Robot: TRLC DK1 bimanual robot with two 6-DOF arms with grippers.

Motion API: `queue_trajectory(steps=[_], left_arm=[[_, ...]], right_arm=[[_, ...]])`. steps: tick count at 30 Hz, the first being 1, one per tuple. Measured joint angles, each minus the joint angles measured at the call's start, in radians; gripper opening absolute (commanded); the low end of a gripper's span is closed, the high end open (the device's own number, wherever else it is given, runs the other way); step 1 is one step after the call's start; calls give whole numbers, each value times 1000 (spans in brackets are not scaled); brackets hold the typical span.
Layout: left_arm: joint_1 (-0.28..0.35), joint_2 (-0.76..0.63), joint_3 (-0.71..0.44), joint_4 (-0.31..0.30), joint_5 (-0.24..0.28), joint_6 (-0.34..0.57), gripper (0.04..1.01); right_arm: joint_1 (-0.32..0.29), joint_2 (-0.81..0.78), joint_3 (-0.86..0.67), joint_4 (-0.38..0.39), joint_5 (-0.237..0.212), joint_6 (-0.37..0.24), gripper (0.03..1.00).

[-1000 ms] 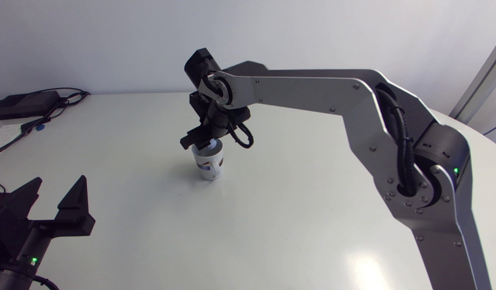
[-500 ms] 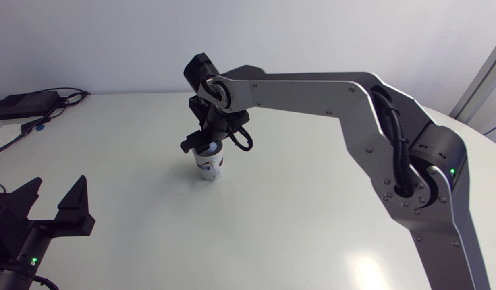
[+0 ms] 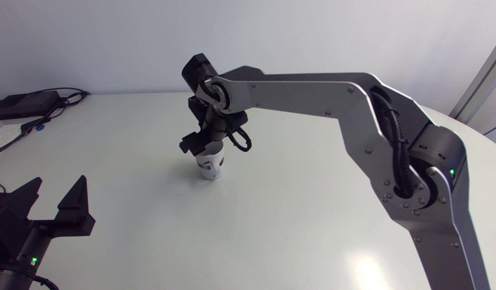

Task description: Pick up the white golf ball from the table and place it into the cup.

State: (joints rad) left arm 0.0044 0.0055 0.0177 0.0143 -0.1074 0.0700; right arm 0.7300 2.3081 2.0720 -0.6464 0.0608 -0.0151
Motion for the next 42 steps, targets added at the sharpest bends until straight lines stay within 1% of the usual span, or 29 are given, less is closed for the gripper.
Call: queue_trajectory(steps=[1,2,5,7,10,12,18,20,23,27,30,33,37,42], left_arm=[[0,0,0,0,0,0,993],[0,0,0,0,0,0,993],[0,0,0,0,0,0,993],[0,0,0,0,0,0,993],[0,0,0,0,0,0,993],[0,0,0,0,0,0,993],[0,0,0,0,0,0,993],[0,0,0,0,0,0,993],[0,0,0,0,0,0,993],[0,0,0,0,0,0,993],[0,0,0,0,0,0,993],[0,0,0,0,0,0,993],[0,0,0,0,0,0,993],[0,0,0,0,0,0,993]], right_arm=[[-4,-5,0,0,1,0,859],[-9,-16,0,0,11,0,869],[-45,-71,-14,0,25,1,869],[-79,-124,-31,4,38,2,869],[-150,-235,-102,47,68,4,869],[-195,-306,-165,81,79,4,869],[-350,-535,-462,222,101,3,884],[-401,-609,-568,263,102,3,915],[-477,-729,-725,333,116,-2,925],[-555,-917,-923,419,142,-17,944],[-600,-1063,-1065,492,169,-47,956],[-650,-1202,-1184,533,176,-66,956],[-705,-1386,-1306,553,177,-88,959],[-717,-1611,-1438,571,178,-110,959]])
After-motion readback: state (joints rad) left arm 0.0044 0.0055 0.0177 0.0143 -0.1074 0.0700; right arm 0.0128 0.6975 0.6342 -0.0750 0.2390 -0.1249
